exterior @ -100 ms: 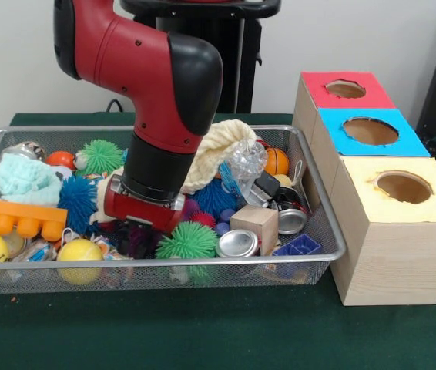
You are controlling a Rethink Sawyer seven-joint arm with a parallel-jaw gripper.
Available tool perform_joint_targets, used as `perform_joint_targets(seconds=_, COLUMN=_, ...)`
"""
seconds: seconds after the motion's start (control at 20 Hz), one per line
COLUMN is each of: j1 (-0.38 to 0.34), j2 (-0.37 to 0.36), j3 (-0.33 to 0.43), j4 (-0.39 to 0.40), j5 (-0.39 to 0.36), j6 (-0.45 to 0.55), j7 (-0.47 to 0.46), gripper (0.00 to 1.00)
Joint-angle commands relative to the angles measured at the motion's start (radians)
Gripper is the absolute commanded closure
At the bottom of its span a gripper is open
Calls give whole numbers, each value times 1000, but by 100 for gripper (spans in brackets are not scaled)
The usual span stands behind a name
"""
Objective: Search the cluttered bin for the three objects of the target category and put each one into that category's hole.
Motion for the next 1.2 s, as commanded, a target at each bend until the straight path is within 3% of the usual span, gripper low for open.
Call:
perform_joint_targets(seconds=0.05, j1=-45, j2=8, j3=125, j4=12, j5=-63, j6=7, j7=66, gripper=0)
perform_joint_targets(seconds=0.75, j1=-29, j2=29, j3=103, j4=-9, j5=-71, j6=14, j7=83, gripper=0)
perform_joint_targets(seconds=1.2, j1=-52, j2=109, j3=104, j4=-72, j5=-78, j6=-14, j7=70, gripper=0)
